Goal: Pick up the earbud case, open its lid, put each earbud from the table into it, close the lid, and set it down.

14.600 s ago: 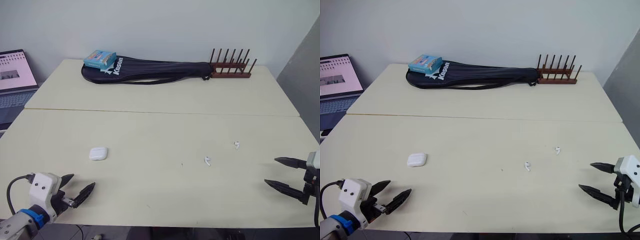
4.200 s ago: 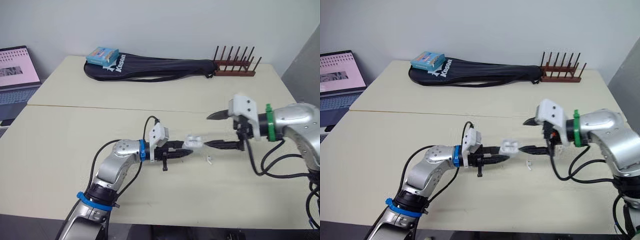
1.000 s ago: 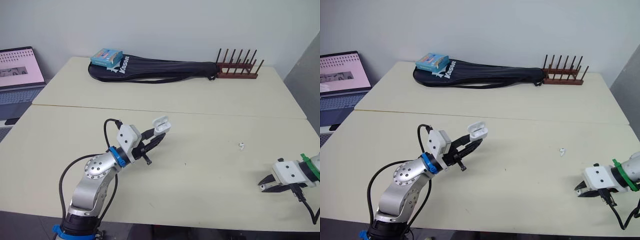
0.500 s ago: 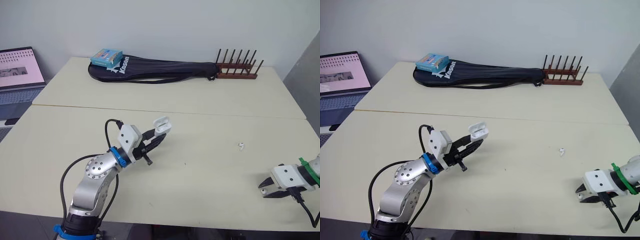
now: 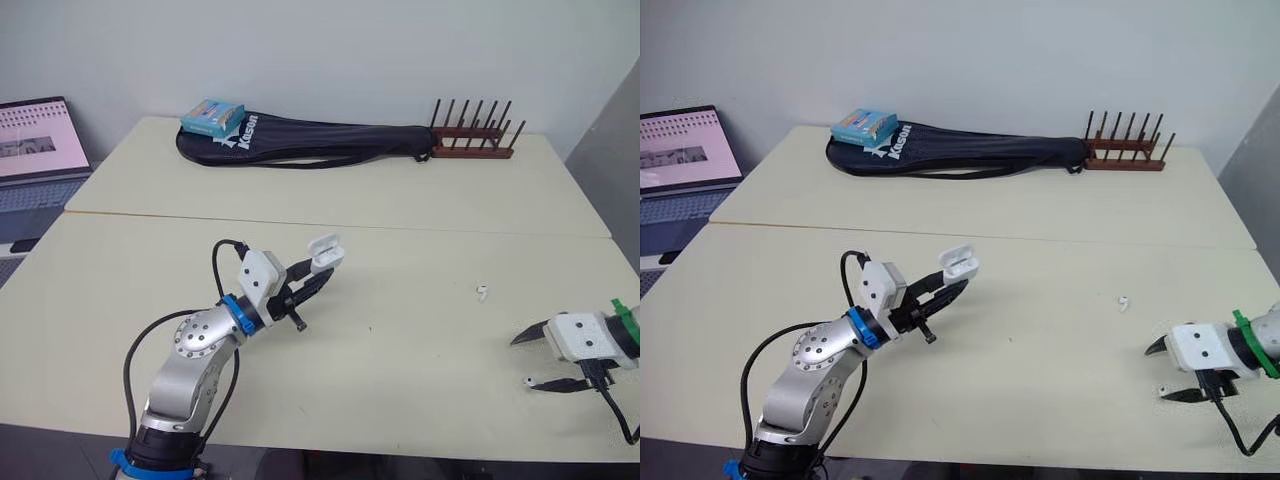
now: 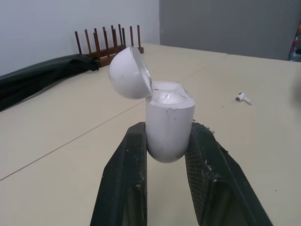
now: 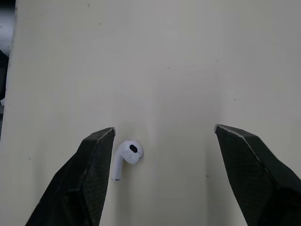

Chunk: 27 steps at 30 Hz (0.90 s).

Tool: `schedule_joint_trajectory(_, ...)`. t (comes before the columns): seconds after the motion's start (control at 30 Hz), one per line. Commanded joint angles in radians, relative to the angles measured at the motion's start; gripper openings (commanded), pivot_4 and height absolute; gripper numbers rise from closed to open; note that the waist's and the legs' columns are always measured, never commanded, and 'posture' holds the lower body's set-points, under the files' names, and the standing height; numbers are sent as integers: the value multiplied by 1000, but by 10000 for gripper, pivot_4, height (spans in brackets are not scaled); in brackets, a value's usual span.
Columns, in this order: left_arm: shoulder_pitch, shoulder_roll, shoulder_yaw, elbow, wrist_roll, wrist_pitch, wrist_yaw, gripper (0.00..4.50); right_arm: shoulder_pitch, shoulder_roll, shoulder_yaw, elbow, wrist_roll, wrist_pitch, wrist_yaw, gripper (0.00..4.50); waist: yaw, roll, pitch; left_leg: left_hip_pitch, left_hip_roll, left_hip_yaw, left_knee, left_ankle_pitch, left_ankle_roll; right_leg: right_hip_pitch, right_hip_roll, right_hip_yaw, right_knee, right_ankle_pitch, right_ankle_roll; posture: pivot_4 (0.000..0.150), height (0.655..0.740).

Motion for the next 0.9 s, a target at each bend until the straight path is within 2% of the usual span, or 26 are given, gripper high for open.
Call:
schedule_joint_trajectory(0.03,-3,-3,3,-19,-8,-26,2,7414,56,-38,-50,-193,-67,239,-81,35358,1,0,0,0,0,0,0,0,0,0,0,0,0,0,0,1500,7315)
schedule_joint_trajectory(0.2,3,-3,-2,-21,-8,-27,6,7414,109,-49,-6,-299,-162,399,-146,35358,2,0,0,0,-1,0,0,0,0,0,0,1,0,0,0,1500,7315)
schedule_joint_trajectory(0.37,2,0,1,-23,-8,-24,7,7414,79,-27,67,-259,-217,411,-194,35358,1,0,0,0,-1,1,0,0,0,0,0,1,0,0,0,1500,7315)
schedule_joint_trajectory(0.63,1,1,4,-29,-10,-18,13,7414,56,9,105,-226,-214,439,-209,35358,0,-2,0,0,-1,1,0,0,0,0,0,1,0,0,0,1500,7315)
schedule_joint_trajectory(0.73,2,1,3,-33,-11,-14,16,7414,63,17,109,-235,-214,450,-213,29270,0,-4,0,0,-1,1,0,0,0,0,0,1,0,0,0,1500,7315)
schedule_joint_trajectory(0.9,1,1,-1,-35,-12,-11,20,7414,69,20,105,-241,-201,453,-202,12149,-4,-6,-1,1,-1,1,1,0,0,0,0,1,0,0,0,1500,7315)
